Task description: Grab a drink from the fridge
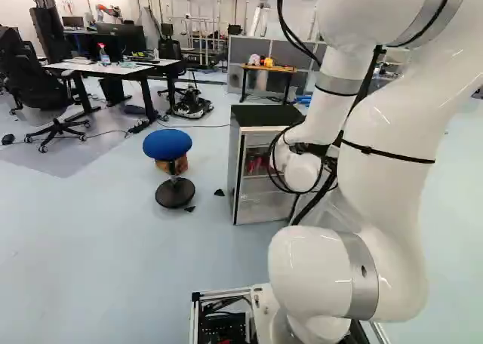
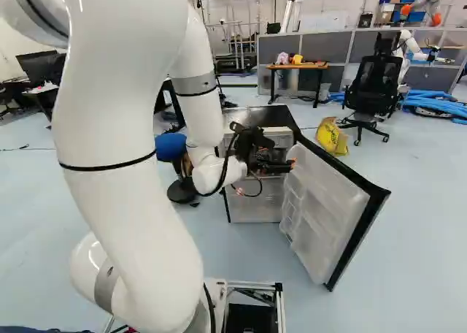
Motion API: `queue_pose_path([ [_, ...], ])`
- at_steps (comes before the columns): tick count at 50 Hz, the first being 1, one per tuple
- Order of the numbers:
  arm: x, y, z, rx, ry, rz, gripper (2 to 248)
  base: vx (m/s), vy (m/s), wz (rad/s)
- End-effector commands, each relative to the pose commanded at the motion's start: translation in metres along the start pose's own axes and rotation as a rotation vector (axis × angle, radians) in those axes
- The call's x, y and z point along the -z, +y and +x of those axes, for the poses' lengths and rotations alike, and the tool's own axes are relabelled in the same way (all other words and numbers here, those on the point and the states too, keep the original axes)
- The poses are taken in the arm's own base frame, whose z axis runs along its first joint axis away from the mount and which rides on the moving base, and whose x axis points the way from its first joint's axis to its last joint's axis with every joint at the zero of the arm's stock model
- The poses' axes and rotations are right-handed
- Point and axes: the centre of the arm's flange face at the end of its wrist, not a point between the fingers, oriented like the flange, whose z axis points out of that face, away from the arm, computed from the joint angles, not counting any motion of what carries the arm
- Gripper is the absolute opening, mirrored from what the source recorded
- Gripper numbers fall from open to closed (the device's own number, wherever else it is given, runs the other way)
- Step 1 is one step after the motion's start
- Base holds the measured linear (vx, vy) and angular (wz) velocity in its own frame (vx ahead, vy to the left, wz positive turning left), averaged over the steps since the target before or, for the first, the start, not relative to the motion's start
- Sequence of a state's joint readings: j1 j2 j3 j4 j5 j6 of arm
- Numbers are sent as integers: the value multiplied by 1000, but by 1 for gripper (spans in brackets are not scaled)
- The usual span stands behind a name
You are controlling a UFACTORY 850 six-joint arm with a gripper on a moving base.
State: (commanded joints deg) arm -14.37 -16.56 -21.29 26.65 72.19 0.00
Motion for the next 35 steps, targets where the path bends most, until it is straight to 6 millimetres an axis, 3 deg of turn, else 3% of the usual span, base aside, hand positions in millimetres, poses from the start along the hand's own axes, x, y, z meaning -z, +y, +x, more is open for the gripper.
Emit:
queue_pose_path([
  [35, -7, -31, -41, 144, -136, 339, 247, 0, 0, 0],
])
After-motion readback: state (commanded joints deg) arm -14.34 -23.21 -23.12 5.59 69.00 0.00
